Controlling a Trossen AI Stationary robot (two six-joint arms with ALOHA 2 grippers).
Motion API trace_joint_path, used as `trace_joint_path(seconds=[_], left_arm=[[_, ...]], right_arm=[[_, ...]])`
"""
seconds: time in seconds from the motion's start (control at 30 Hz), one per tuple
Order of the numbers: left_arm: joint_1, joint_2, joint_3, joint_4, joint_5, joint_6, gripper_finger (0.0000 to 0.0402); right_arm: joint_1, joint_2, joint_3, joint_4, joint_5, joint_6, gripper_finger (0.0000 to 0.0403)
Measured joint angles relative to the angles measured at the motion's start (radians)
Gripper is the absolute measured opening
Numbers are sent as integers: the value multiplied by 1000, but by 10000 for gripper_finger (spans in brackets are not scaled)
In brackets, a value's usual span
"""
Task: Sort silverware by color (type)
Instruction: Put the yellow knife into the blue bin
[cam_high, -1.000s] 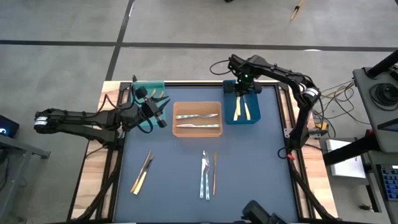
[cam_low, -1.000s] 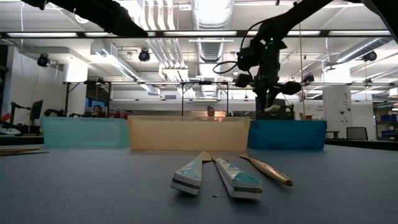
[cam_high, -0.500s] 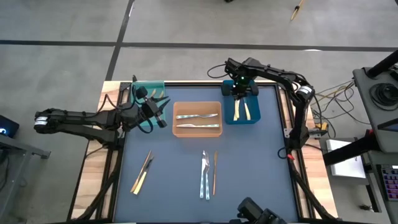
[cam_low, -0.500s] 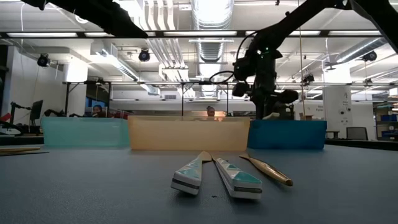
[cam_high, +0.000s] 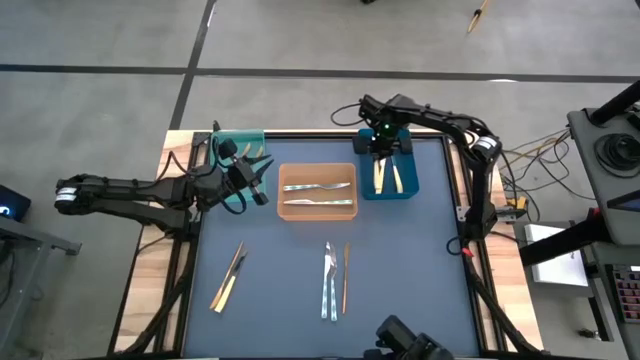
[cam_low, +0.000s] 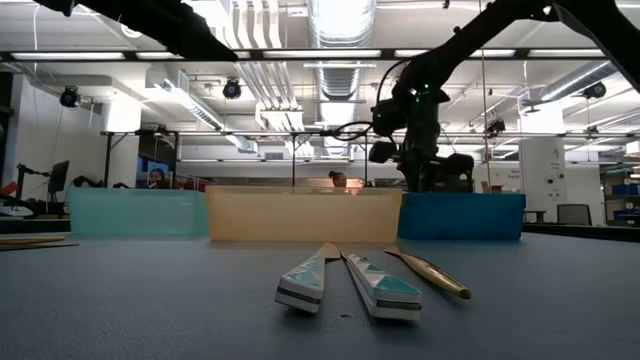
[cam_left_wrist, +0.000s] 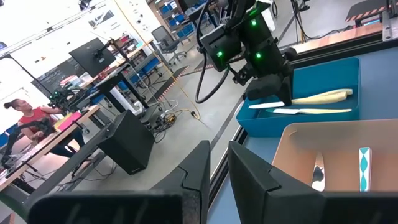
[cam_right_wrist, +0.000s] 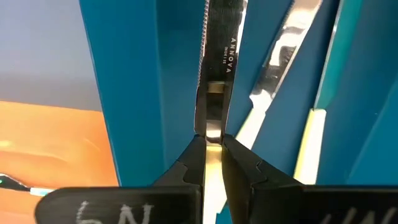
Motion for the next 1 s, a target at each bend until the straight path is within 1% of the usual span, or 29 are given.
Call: trace_joint_path(seconds=[0.47,0.83,1.0], left_arm=[[0,0,0,0,0,0,40],[0,0,0,0,0,0,40],[0,0,0,0,0,0,40]], right_arm=[[5,57,0,30,0,-1,20],[5,59,0,36,1,-1,20],[10,59,0,54,20,11,20]])
